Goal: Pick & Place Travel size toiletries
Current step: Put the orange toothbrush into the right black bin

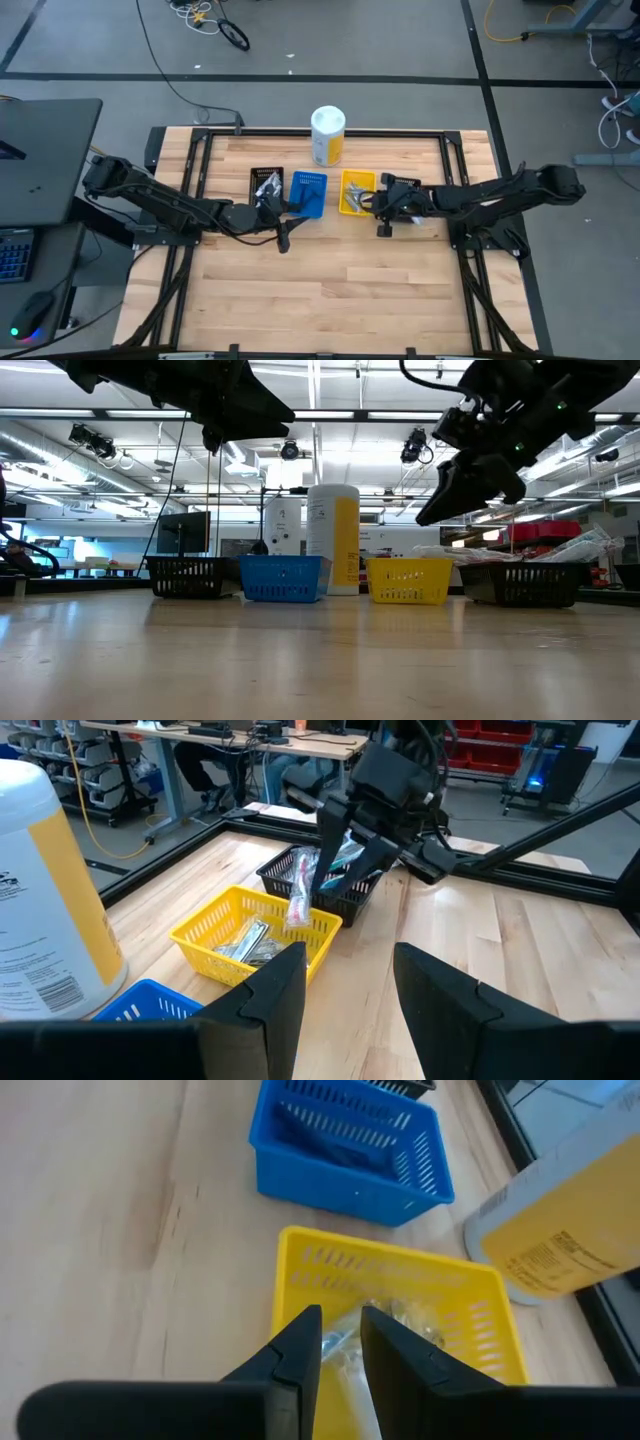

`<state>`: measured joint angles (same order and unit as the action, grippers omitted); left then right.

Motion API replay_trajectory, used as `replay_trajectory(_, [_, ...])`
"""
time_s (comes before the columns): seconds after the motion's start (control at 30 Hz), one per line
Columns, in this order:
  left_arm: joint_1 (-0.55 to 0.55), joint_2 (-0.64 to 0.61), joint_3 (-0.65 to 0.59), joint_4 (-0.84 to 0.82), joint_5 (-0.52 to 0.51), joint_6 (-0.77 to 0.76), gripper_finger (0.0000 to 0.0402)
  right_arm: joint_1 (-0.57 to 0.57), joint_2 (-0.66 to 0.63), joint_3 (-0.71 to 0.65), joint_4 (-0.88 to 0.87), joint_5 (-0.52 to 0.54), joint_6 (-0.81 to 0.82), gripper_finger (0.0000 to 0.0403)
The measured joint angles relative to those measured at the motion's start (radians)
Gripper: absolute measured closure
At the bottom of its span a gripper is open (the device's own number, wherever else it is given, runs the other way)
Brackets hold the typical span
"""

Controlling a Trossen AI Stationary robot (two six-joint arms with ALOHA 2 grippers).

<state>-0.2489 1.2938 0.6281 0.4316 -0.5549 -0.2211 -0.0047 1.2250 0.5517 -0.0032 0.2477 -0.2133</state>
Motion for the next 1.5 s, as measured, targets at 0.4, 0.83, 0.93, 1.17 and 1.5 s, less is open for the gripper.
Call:
replay_trajectory(0.4, [0.016, 0.0, 0.0, 0.0, 0.035, 0.047, 0.0239, -0.045, 0.013, 0.026, 0.047, 0.141, 0.123, 0.0322])
replay_trajectory(0.83, [0.027, 0.0, 0.0, 0.0, 0.051, 0.08, 0.0239, -0.056, 0.013, 0.026, 0.052, -0.015, 0.1, 0.0322])
replay_trajectory(0.93, [0.027, 0.0, 0.0, 0.0, 0.051, 0.087, 0.0239, -0.056, 0.013, 0.026, 0.058, -0.016, 0.108, 0.0322])
replay_trajectory(1.17, [0.027, 0.0, 0.0, 0.0, 0.051, 0.08, 0.0239, -0.053, 0.013, 0.026, 0.084, -0.091, 0.246, 0.0322])
replay_trajectory(1.5, [0.027, 0.0, 0.0, 0.0, 0.051, 0.08, 0.0239, -0.051, 0.012, 0.024, 0.049, 0.021, 0.382, 0.0322])
